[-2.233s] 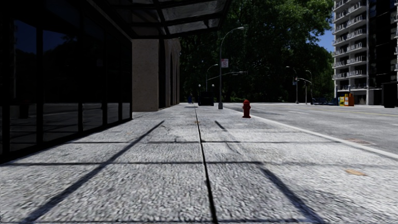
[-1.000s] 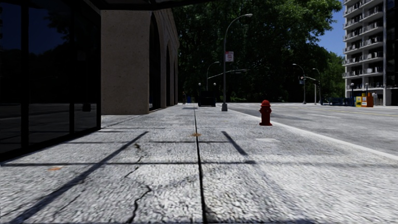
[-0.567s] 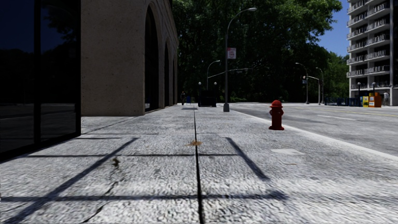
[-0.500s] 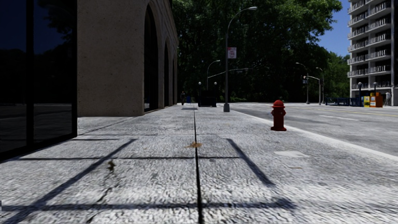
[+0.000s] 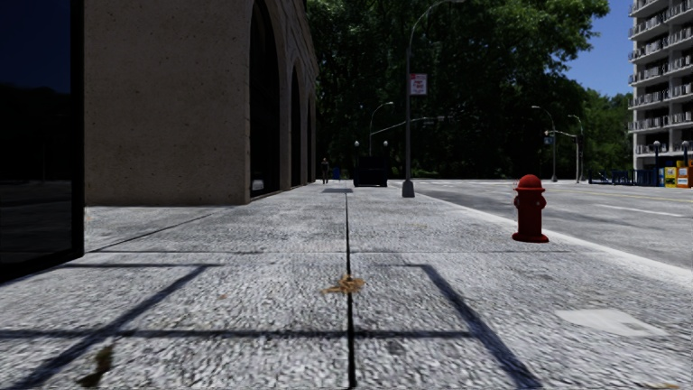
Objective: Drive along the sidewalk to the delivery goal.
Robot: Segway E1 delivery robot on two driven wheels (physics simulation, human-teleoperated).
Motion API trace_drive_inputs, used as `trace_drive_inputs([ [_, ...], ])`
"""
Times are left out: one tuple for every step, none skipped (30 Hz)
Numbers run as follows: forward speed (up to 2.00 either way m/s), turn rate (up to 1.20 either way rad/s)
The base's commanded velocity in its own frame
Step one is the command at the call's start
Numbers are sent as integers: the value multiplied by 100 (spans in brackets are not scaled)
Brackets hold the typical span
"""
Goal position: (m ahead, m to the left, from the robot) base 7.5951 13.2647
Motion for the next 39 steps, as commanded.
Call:
trace_drive_inputs([
  [200, 44],
  [200, 44],
  [200, 45],
  [200, 46],
  [200, 47],
  [200, 47],
  [200, 47],
  [200, 48],
  [200, 48],
  [200, 48],
  [200, 48],
  [200, 48],
  [200, 48],
  [200, 48],
  [200, 48],
  [200, 48],
  [200, 48],
  [200, 48],
  [200, 48],
  [200, 48],
  [200, 48],
  [200, 48],
  [200, 48],
  [200, 48],
  [200, 48],
  [200, 48],
  [200, 48],
  [200, 48],
  [200, 48],
  [200, 48],
  [200, 48],
  [200, 48],
  [200, 48],
  [200, 48],
  [200, 48],
  [200, 48],
  [200, 54],
  [200, 57],
  [200, 57],
])
